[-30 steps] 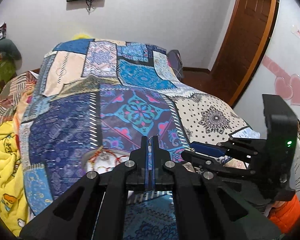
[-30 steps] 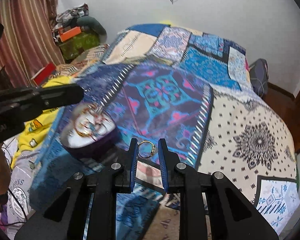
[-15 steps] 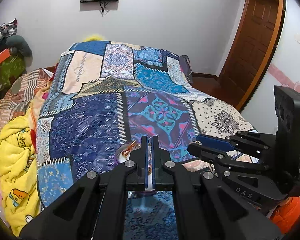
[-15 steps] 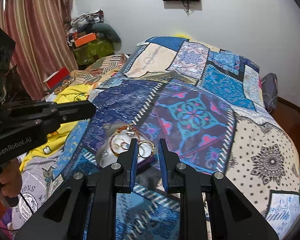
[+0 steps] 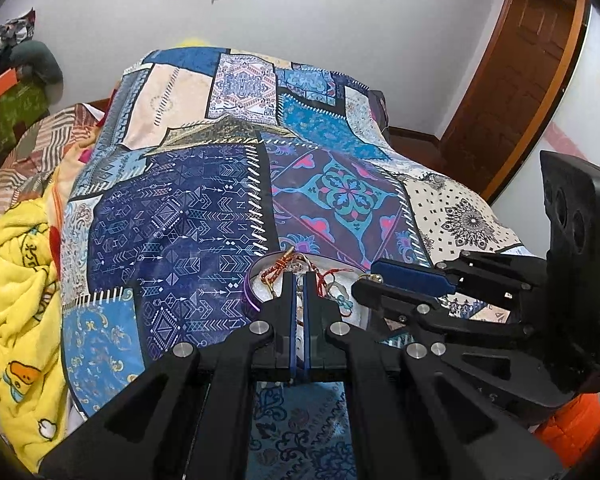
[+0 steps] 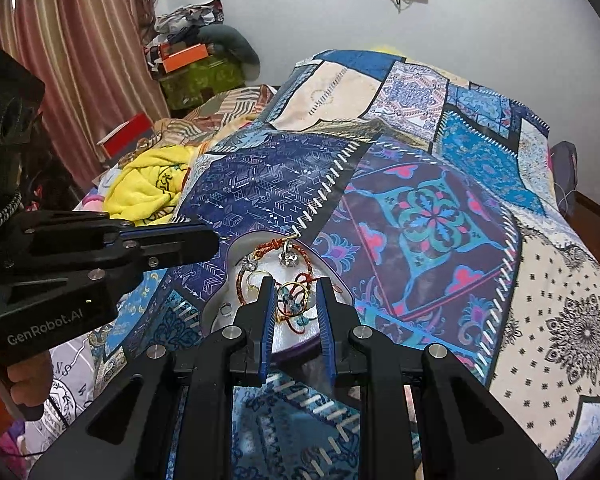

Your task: Organize jewelry

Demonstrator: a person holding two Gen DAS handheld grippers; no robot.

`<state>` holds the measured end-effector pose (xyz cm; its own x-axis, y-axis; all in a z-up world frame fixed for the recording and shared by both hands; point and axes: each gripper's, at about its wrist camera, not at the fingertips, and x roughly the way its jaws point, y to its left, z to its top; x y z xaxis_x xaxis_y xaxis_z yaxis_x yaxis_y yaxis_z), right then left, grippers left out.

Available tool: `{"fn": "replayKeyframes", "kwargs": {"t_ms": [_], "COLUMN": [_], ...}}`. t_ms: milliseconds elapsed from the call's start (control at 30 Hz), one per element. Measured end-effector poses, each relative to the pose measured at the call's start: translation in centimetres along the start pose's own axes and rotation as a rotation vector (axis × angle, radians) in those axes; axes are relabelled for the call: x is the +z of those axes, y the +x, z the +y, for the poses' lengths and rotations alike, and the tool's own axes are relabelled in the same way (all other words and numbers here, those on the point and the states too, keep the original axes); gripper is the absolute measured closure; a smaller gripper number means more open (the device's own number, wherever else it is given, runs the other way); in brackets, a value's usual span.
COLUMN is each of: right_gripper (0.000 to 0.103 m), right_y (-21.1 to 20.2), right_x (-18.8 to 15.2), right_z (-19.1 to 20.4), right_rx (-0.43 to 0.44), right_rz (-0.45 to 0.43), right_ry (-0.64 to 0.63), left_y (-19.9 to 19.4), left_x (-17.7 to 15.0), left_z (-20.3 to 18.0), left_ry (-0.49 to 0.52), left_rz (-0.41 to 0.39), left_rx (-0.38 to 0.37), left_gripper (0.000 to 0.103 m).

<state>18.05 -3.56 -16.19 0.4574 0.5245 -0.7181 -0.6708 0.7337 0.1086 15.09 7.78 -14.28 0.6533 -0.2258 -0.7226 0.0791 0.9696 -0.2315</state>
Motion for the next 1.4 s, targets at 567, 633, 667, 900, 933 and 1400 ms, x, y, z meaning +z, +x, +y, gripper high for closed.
{"fn": "replayKeyframes", "kwargs": {"t_ms": [567,633,667,900,933,1400], "right_gripper": [0.085,0.085,0.085,0.085,0.085,0.066], "right_y": [3.0,3.3,3.3,3.6,3.6,1.3], "right_x": [0.4,0.3,0.3,0.3,0.3,0.3], "right_z": [0.3,0.2,0.3,0.5,0.6,0.6], "right_rx": [0.023,0.022,0.021,0.010,0.007,-0.037], "right_rz": [0.047,0.052,0.054,0.058,0.059,0.036], "right_ry": [-0.022,-0.023,-0.022,-0.034,-0.039,-0.037], "left_y": [2.5,2.7,2.8,2.6,2.6,0.5], "left_x": [-0.3,-0.5,-0.6,-0.7,-0.7,-0.4], "left_z": [1.7,1.9,1.9,2.2,2.2,1.7], "left_ry": [-0.032,-0.037,-0.040,-0.047,-0.046,-0.027], "left_rz": [0.054,0.060,0.064,0.059,0.057,0.021], "left_rx": [-0.023,-0.021,-0.020,-0.010,-0.006,0.055], "left_gripper": [0.102,0.102,0.102,0.102,0.102,0.072]}}
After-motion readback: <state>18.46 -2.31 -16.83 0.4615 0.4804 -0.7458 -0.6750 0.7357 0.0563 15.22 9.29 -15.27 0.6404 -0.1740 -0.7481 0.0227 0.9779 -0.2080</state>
